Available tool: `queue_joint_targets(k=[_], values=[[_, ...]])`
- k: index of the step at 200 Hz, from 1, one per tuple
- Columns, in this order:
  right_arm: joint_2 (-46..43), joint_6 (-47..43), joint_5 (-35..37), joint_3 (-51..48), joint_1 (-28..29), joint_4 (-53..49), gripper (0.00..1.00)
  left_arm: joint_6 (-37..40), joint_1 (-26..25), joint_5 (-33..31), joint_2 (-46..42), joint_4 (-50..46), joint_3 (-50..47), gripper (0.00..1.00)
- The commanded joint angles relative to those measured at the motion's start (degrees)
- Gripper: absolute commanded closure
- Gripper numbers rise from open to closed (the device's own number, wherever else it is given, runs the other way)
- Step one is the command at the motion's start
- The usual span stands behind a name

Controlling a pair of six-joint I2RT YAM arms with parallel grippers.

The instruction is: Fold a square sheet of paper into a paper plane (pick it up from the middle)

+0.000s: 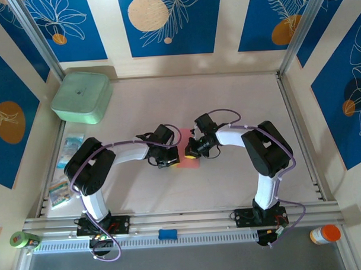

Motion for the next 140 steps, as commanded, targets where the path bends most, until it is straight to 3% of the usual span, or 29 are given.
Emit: queue_joint_targets(k=[1,50,140], values=[[1.67,-0.45,1.17,-0.10,0.05,-0.84,1.00,0.01,-0.53,3.06,0.30,2.21,1.45,1.00],[1.94,-0.24,1.18,-0.76,-0.03,-0.60,1.00,-1.95,-0.53,4.54,2.48,7.84,1.27,1.00],[1.05,-1.53,-0.37,-2.68,-2.33,4.28,1.00,-0.67,-0.42,-0.71,4.21,-2.63,0.72,1.00]])
